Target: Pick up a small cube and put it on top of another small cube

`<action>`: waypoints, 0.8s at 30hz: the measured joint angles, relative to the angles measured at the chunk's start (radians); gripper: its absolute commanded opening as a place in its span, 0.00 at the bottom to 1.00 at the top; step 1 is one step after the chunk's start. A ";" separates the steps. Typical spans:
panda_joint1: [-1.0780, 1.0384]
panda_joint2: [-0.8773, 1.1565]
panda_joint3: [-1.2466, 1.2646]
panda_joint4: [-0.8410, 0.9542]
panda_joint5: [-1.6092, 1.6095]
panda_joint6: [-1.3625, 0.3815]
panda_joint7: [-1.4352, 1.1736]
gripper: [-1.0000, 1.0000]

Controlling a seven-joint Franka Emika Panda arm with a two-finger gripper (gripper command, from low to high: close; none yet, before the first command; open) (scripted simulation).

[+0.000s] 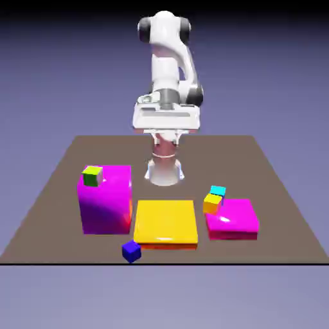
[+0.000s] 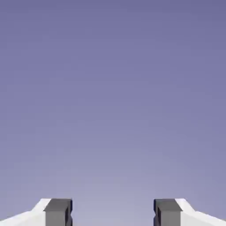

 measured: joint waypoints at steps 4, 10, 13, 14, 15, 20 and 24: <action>-0.005 0.145 -0.040 0.122 0.058 -0.140 0.032 0.50; -0.012 0.362 -0.099 0.305 0.145 -0.350 0.079 0.50; -0.019 0.471 -0.129 0.397 0.189 -0.455 0.103 0.50; -0.021 0.507 -0.139 0.428 0.204 -0.490 0.111 0.50; -0.022 0.544 -0.149 0.458 0.218 -0.525 0.119 0.50; -0.023 0.725 -0.198 0.611 0.291 -0.700 0.159 0.50; -0.028 0.870 -0.238 0.733 0.349 -0.839 0.191 0.50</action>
